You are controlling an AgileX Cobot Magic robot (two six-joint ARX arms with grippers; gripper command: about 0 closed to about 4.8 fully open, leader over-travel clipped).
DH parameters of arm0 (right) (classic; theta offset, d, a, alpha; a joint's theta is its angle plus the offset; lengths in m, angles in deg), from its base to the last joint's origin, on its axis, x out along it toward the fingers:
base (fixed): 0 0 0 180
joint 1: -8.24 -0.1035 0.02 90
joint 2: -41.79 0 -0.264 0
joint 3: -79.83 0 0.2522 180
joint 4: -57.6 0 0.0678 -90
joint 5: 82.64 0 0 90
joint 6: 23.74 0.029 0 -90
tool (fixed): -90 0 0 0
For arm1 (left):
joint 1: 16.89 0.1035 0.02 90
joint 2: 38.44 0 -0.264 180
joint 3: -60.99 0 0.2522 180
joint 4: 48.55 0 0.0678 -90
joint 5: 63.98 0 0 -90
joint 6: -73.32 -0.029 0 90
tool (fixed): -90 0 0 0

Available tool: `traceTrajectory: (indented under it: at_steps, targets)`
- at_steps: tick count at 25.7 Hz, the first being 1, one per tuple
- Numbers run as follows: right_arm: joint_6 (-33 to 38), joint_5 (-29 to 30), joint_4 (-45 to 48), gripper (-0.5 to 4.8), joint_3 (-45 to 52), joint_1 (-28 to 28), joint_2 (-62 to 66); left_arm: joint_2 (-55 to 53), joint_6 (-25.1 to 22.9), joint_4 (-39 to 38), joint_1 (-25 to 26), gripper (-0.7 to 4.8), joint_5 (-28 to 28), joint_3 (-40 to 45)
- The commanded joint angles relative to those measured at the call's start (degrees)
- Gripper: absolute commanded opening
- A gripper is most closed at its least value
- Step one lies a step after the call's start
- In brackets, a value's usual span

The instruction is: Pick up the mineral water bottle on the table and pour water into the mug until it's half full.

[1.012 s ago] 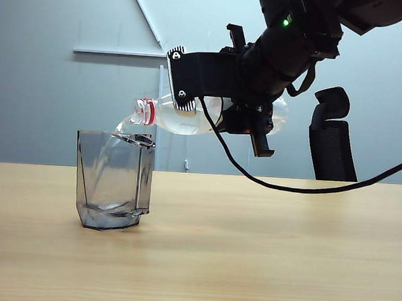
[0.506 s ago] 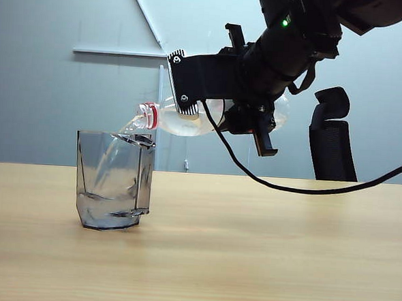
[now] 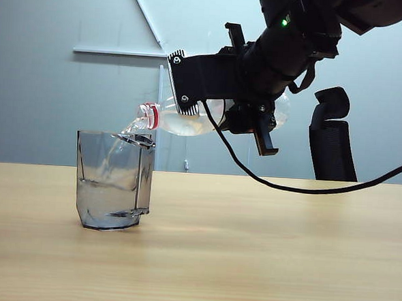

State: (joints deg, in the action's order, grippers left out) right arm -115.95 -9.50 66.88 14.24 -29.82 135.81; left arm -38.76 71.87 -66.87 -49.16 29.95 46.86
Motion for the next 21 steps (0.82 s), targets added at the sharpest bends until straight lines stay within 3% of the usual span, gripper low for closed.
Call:
traceTrajectory:
  at_steps: [1, 8, 21]
  targets:
    - [0.24, -0.13, 2.56, 2.03, -0.57, -0.15, -0.5, -0.02, 0.17, 0.37, 0.07, -0.02, -0.09, -0.15]
    - [1.97, 0.07, 2.47, 2.03, -0.55, -0.48, -0.5, -0.02, 0.17, 0.37, 0.07, -0.02, -0.09, -0.15]
    - [16.85, -1.16, 2.25, 2.45, -0.52, -2.51, -0.74, -0.02, 0.17, 0.35, 0.09, -0.02, -0.09, -0.15]
